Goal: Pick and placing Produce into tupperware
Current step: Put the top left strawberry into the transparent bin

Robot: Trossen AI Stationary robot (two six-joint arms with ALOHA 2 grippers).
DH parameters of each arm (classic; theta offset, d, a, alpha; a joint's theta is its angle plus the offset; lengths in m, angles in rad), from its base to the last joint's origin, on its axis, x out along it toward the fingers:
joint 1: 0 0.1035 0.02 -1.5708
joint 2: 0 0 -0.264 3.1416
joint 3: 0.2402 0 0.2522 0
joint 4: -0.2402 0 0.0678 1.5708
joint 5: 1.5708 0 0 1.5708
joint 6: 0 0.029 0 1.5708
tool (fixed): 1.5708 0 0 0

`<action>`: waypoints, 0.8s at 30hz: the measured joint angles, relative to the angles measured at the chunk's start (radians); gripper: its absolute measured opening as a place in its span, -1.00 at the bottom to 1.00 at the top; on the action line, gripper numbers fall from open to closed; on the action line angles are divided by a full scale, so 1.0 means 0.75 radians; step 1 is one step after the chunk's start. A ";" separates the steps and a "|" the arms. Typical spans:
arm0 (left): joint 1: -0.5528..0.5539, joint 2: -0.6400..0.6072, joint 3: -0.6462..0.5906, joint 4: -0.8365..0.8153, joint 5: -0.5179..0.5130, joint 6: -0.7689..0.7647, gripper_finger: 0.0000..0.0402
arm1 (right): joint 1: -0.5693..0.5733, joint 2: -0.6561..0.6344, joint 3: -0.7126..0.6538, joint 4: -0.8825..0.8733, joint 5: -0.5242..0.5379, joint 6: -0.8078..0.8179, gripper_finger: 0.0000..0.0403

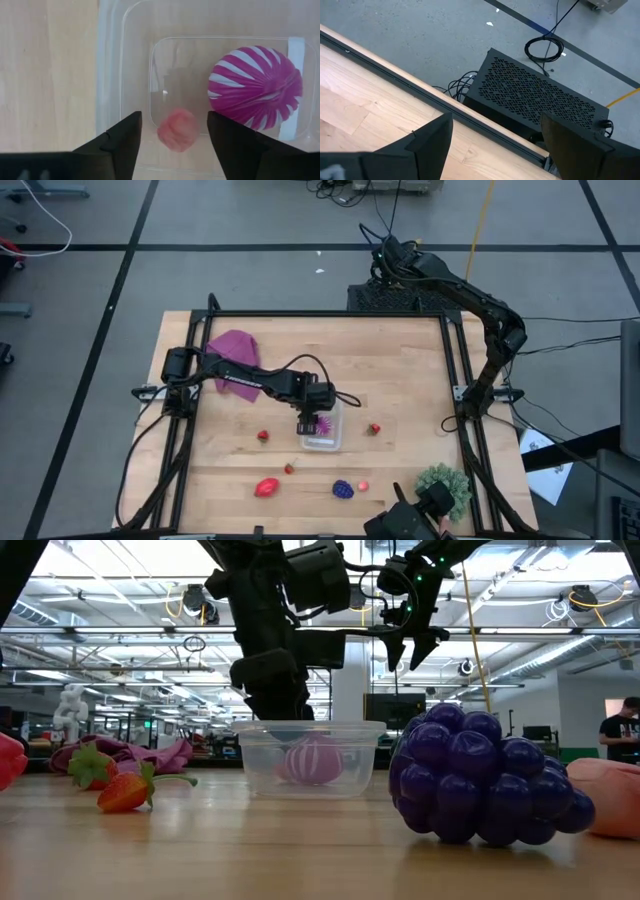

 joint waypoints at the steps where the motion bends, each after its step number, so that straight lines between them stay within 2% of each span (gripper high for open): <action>1: 0.000 0.000 0.000 0.000 -0.001 0.001 0.18 | 0.000 0.000 0.000 0.000 0.000 0.000 0.45; 7: -0.002 0.000 0.091 -0.078 -0.002 0.017 0.19 | 0.000 0.000 0.000 0.001 0.000 0.000 0.45; 12: -0.027 0.000 0.262 -0.284 -0.009 0.034 0.19 | 0.000 0.000 0.000 0.000 0.000 0.000 0.45; 15: -0.056 -0.001 0.360 -0.471 -0.070 0.026 0.19 | 0.000 0.000 0.000 0.000 0.000 0.000 0.45; 18: -0.087 -0.002 0.429 -0.644 -0.115 -0.024 0.19 | 0.000 0.000 0.000 0.000 0.000 -0.005 0.45; 24: -0.162 -0.051 0.463 -0.872 -0.072 -0.267 0.19 | 0.000 0.000 0.000 0.000 0.000 -0.009 0.45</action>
